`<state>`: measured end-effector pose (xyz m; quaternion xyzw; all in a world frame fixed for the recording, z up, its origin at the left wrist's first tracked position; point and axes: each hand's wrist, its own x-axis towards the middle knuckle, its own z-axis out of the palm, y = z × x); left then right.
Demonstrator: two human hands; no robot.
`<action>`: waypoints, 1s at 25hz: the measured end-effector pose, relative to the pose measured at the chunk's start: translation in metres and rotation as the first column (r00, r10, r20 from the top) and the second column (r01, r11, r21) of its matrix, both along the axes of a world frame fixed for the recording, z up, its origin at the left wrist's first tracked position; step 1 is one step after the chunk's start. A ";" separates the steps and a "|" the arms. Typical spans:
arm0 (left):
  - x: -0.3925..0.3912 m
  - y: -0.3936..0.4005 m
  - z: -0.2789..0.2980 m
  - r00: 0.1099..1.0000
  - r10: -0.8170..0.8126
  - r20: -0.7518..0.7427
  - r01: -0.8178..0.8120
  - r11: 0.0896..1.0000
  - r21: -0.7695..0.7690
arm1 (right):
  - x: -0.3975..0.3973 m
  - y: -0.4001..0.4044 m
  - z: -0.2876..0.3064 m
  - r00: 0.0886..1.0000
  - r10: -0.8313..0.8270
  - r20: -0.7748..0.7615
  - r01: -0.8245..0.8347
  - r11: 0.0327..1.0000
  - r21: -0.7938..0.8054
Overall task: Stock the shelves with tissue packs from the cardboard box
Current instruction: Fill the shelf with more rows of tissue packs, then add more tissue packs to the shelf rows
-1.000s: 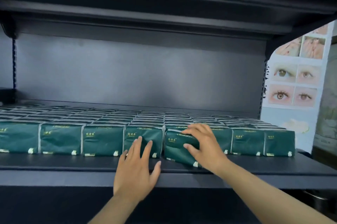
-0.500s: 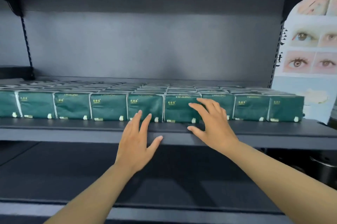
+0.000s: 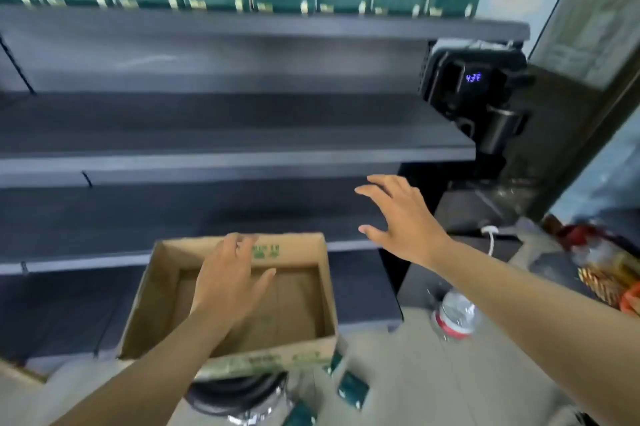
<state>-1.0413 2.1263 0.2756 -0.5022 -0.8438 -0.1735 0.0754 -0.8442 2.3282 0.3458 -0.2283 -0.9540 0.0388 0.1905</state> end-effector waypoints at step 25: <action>0.185 -0.097 -0.589 0.430 0.806 0.406 -0.339 0.562 -0.755 | 0.087 -0.029 -0.630 0.918 0.100 0.384 0.174 0.768 -0.616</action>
